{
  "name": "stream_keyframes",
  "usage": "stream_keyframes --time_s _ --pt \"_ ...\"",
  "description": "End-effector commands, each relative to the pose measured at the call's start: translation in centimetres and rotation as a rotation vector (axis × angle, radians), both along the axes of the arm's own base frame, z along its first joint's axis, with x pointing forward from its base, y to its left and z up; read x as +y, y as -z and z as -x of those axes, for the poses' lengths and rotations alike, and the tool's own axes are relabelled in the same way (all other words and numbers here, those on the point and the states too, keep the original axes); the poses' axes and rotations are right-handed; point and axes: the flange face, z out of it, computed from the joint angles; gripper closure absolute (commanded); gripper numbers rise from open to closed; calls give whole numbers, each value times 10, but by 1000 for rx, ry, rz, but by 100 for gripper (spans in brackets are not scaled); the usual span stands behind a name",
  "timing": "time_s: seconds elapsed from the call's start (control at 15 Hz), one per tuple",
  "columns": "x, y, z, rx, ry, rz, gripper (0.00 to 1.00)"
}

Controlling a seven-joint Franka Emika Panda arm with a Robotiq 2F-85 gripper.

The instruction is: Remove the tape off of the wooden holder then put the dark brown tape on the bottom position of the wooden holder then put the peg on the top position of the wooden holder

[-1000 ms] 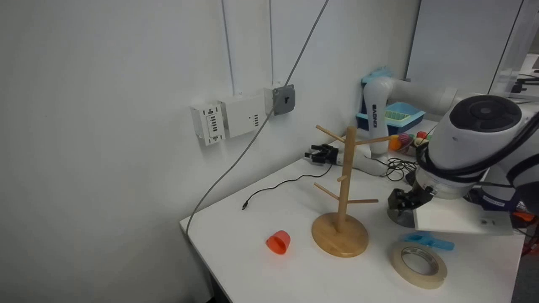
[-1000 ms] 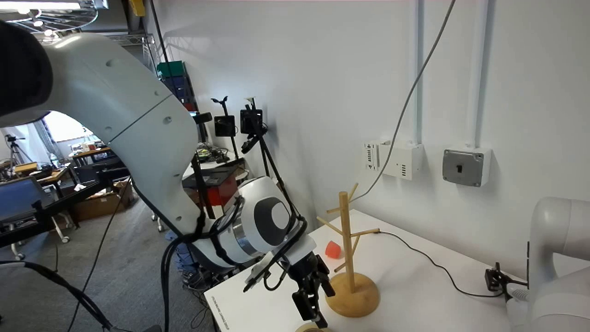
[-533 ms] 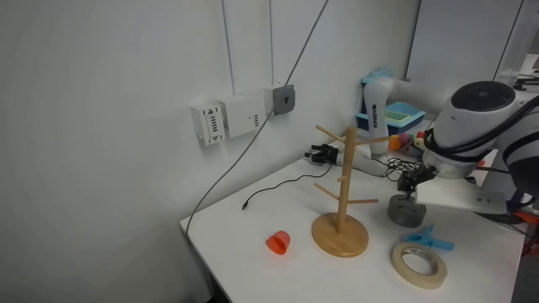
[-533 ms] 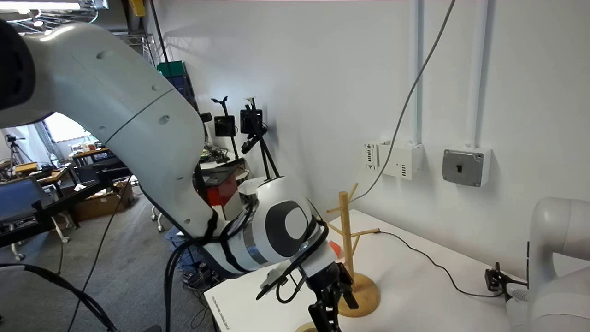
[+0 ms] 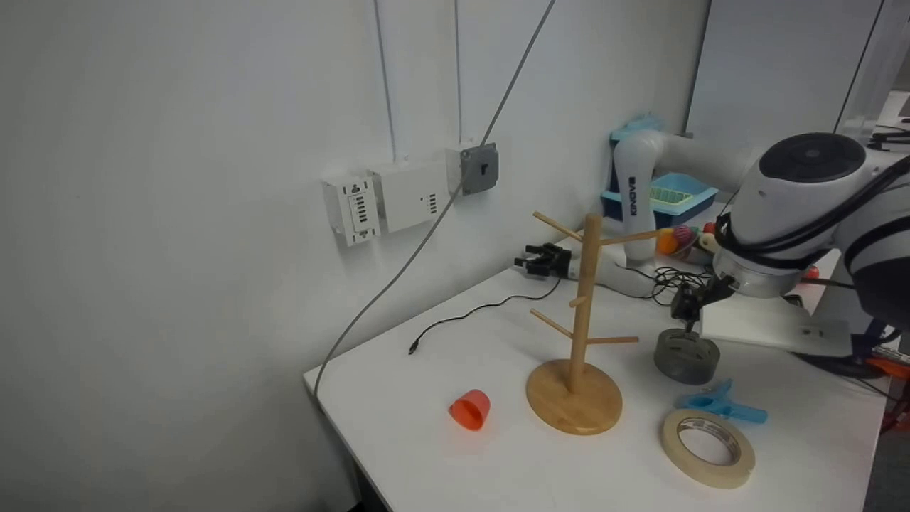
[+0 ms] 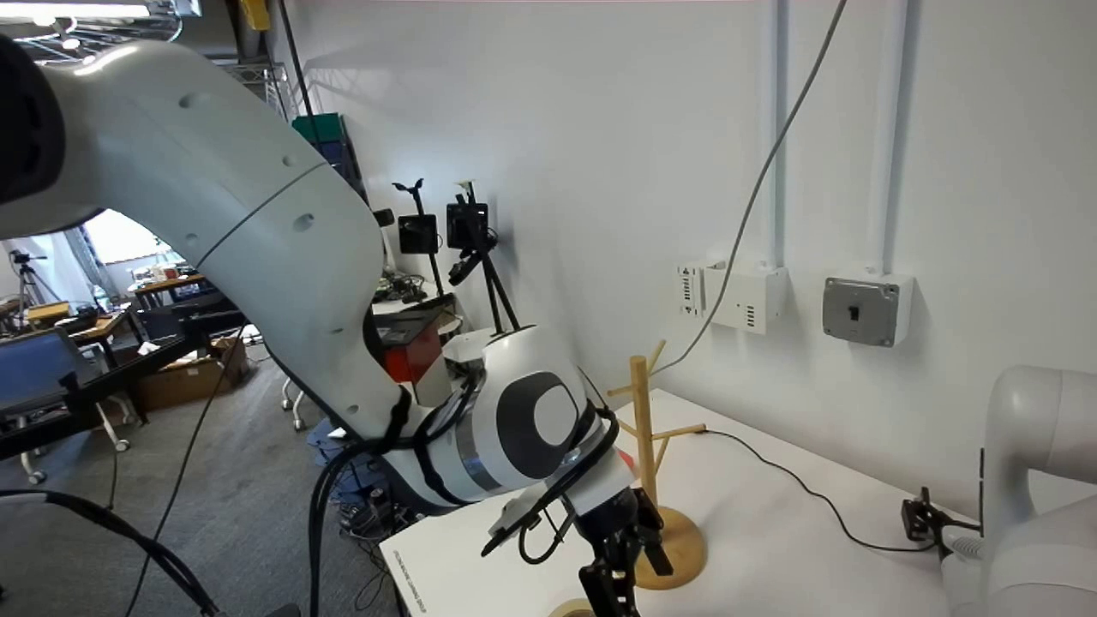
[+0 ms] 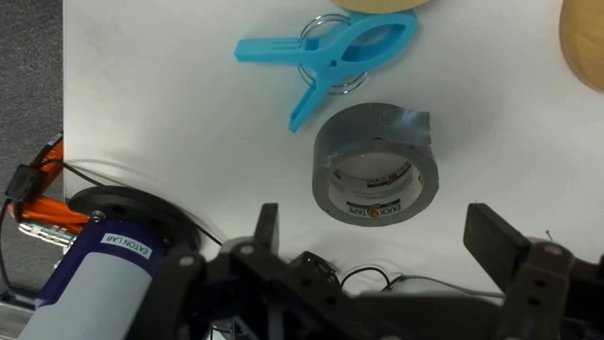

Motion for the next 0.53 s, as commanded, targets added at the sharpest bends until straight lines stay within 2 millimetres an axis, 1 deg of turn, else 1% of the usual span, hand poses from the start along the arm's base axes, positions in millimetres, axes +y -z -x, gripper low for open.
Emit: stream_keyframes --time_s 0.0,0.07,0.2,0.47 --pt "0 0 -2 -10 10 0 0" --pt "-1 2 -3 -11 26 -7 0" --pt "-11 6 -9 -28 70 7 0" --pt "-38 29 -17 -29 156 25 0"
